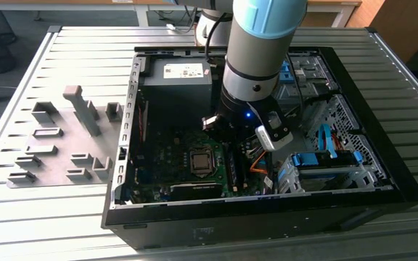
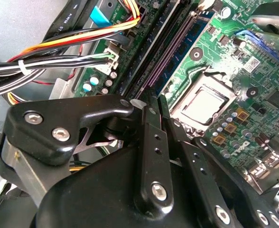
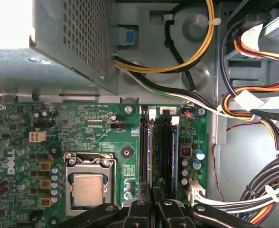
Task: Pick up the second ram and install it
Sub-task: 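Insert the second ram into the second slot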
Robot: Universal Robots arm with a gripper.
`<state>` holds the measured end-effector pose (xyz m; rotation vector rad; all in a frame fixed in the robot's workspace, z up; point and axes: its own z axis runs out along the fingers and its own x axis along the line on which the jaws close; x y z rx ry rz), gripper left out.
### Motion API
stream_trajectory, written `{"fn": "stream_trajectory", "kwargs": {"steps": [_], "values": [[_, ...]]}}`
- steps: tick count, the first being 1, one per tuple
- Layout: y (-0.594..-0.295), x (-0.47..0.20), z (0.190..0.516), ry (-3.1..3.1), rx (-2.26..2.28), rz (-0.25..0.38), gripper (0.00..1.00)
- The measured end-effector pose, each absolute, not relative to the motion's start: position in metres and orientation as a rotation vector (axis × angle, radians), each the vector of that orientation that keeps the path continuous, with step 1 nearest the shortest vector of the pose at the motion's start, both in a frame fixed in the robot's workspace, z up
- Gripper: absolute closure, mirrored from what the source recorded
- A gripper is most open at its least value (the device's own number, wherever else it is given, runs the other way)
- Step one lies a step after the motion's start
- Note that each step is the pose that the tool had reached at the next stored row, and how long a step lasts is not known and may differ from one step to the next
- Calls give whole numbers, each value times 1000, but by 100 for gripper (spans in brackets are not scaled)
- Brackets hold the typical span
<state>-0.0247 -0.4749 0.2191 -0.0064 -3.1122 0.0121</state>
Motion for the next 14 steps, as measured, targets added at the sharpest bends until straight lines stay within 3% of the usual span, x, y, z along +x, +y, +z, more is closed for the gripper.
{"fn": "stream_trajectory", "kwargs": {"steps": [14], "values": [[-473, -25, 219, -3112, -6, -9, 86]]}}
